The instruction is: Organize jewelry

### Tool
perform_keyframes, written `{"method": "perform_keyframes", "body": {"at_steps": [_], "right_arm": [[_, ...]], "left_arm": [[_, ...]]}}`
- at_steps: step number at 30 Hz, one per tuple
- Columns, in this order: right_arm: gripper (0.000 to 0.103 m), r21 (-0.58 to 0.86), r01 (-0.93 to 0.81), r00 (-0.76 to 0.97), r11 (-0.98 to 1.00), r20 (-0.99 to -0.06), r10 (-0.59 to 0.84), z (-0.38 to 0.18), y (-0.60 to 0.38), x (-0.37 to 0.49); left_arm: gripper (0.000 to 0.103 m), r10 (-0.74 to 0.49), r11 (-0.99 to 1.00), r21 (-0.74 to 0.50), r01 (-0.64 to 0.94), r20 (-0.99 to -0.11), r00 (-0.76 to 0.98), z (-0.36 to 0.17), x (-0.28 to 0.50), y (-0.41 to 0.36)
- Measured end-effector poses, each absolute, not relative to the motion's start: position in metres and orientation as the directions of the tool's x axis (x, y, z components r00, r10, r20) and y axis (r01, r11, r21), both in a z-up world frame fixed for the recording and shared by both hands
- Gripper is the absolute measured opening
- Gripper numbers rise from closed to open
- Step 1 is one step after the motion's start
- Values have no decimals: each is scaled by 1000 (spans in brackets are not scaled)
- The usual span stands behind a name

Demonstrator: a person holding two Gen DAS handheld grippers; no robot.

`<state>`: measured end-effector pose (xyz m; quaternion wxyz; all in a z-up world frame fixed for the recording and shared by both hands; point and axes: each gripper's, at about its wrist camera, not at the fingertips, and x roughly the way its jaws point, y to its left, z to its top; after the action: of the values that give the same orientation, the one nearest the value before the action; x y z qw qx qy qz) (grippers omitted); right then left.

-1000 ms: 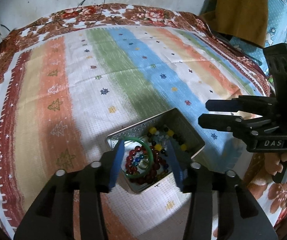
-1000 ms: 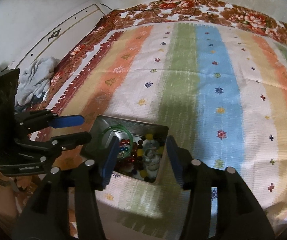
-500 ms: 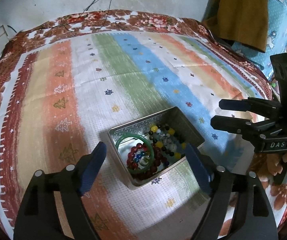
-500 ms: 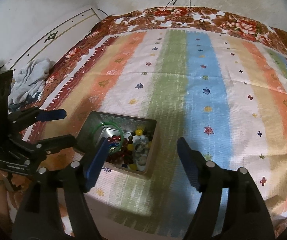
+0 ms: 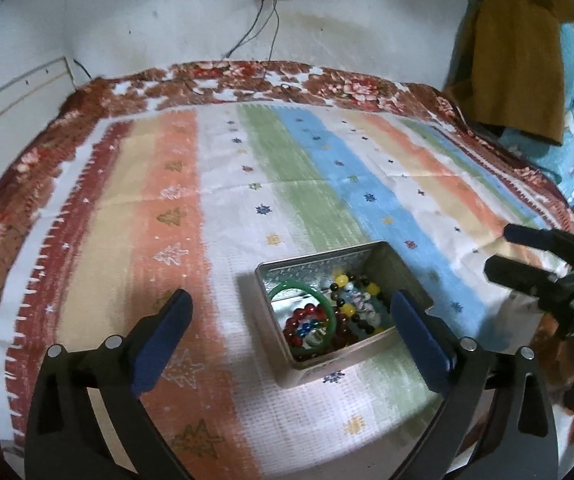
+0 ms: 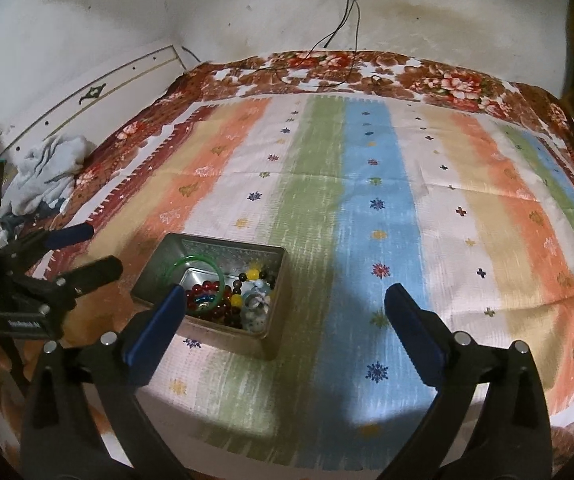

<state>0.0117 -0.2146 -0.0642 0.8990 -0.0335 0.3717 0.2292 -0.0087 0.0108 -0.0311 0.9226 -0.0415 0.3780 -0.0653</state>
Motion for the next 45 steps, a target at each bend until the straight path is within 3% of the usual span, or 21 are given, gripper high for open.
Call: {"method": "perform_keyframes", "body": {"at_steps": [7, 15, 45], "right_arm": [[98, 118, -435, 634, 892, -664, 397, -68, -213, -4], [98, 114, -426, 642, 898, -661, 388, -71, -213, -7], [98, 110, -422, 627, 900, -682, 377, -78, -211, -4]], "left_arm": [[97, -100, 994, -99, 42, -695, 712, -38, -22, 7], [97, -21, 1000, -28, 4, -641, 767, -31, -36, -4], [97, -70, 998, -35, 61, -640, 765, -33, -39, -12]]}}
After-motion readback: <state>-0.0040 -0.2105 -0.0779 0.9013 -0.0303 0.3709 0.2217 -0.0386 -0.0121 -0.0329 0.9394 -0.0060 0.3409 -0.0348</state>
